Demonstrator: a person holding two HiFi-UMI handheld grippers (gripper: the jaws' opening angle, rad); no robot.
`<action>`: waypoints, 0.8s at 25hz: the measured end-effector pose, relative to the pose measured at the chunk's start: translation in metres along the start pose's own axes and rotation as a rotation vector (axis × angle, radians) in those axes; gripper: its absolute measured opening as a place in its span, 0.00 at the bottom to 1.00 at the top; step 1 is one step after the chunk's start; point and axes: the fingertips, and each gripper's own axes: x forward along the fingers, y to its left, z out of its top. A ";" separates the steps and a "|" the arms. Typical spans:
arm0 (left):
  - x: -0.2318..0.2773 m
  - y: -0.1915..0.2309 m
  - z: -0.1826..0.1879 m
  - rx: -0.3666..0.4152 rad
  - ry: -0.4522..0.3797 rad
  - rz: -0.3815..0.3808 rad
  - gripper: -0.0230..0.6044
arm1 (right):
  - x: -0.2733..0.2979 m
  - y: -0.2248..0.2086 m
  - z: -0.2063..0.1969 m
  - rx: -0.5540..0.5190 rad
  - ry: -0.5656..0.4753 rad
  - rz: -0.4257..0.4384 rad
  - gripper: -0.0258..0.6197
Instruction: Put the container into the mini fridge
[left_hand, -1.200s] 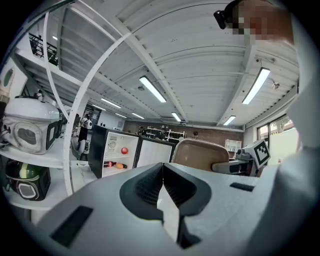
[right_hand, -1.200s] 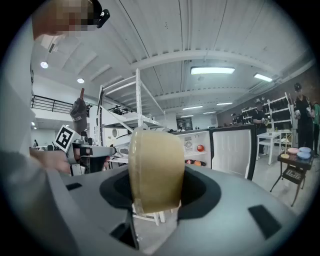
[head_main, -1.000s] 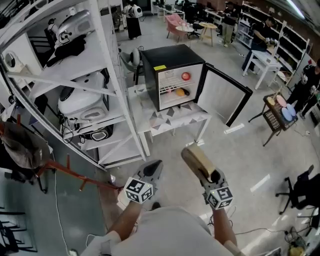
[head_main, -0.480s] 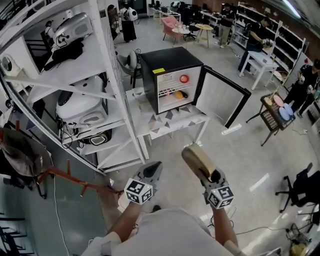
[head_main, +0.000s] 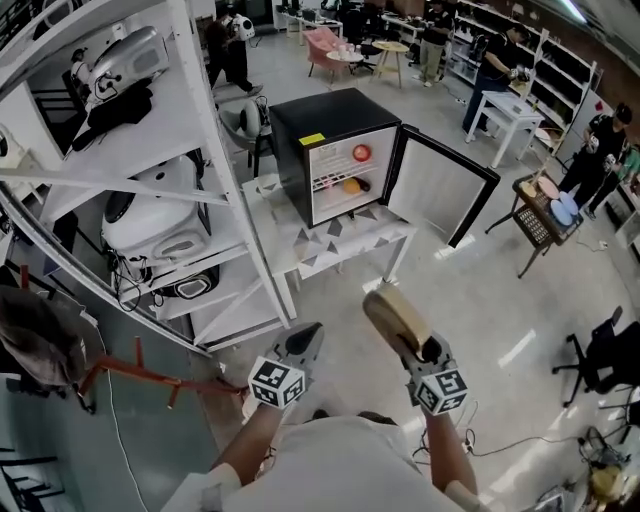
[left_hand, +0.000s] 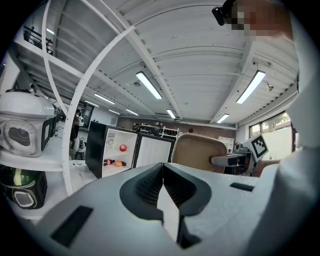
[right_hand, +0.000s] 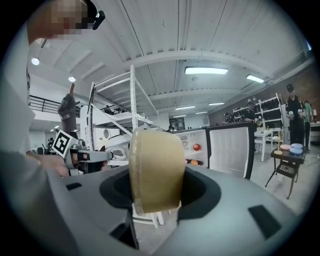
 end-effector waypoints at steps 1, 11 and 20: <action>0.000 0.003 -0.001 0.001 0.002 -0.005 0.04 | 0.001 0.000 -0.001 -0.002 -0.001 -0.007 0.37; 0.012 0.034 -0.005 -0.020 0.014 0.008 0.04 | 0.029 -0.007 -0.004 0.008 0.022 -0.013 0.37; 0.069 0.064 -0.001 -0.033 0.017 0.077 0.04 | 0.086 -0.055 0.005 -0.013 0.059 0.058 0.37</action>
